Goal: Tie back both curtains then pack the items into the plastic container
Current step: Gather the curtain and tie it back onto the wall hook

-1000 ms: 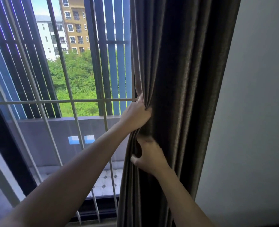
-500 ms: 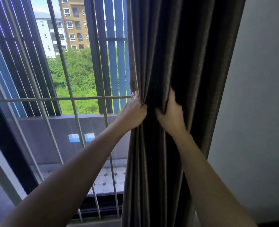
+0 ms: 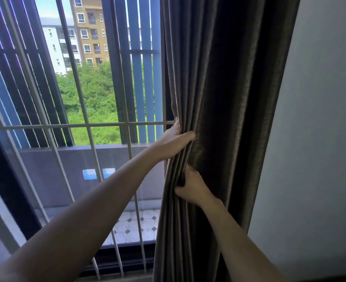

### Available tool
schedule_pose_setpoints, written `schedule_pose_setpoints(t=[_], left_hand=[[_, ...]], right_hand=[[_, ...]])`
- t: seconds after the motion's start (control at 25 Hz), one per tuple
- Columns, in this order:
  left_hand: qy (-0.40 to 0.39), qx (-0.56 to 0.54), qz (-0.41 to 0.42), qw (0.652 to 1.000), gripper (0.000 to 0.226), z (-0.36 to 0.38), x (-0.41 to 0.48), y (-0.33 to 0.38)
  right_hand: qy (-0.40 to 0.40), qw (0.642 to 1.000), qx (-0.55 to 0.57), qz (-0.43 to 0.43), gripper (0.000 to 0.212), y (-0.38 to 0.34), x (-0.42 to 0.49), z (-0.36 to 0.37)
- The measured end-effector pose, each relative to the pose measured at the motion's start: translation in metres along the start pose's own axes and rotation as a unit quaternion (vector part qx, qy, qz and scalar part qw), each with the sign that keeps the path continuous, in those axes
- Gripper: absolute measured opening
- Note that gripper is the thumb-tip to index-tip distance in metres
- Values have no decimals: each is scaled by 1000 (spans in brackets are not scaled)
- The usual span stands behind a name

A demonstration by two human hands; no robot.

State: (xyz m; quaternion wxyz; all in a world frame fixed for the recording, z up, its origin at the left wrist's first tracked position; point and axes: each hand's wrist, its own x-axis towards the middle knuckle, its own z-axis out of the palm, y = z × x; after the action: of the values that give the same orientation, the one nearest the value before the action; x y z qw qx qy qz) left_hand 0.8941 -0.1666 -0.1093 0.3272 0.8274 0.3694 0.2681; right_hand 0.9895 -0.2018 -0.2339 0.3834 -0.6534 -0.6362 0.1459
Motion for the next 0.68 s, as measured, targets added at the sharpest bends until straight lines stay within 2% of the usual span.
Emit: schedule_pose_setpoints(t=[0.12,0.16,0.2,0.24,0.28,0.32,0.36,0.4,0.44,0.52,0.6,0.68], left_hand=[[47,56,31,997,46,3,7,-2],[60,59,30,996,43,3,8,-2],[65,65,26,995,39,2,8,-3],[67,71,25,995,39,1,6,-4],[65,82,22,994,43,-1,5,-4],[62,87,25,994,48,-2,4,-6],[59,91,28,994,52,-4,5,-6],[58,93,29,994,54,-5,5,-6],[58,90,25,994,53,-5,5,-6],[61,85,9,994,45,-4,5,-9],[60,85,0,995,43,-4,6,-12],[50,96,2,994,54,-5,10,-13]], right_hand=[[-45,999,-2,-14,72,-6,-9,4],[-55,998,2,-22,74,-5,-12,2],[-23,999,-14,-45,75,-6,-15,-3],[70,993,-51,-83,72,-8,-17,-11],[205,968,-87,-115,66,-12,-16,-23],[353,922,-93,-130,57,-21,-15,-40],[457,878,-60,-126,52,-33,-11,-58],[492,863,-6,-113,54,-43,-5,-76],[466,878,56,-95,62,-49,2,-95],[332,935,117,-52,71,-44,17,-113],[230,972,40,-13,65,-29,16,-99],[180,982,-47,7,67,-7,2,-57]])
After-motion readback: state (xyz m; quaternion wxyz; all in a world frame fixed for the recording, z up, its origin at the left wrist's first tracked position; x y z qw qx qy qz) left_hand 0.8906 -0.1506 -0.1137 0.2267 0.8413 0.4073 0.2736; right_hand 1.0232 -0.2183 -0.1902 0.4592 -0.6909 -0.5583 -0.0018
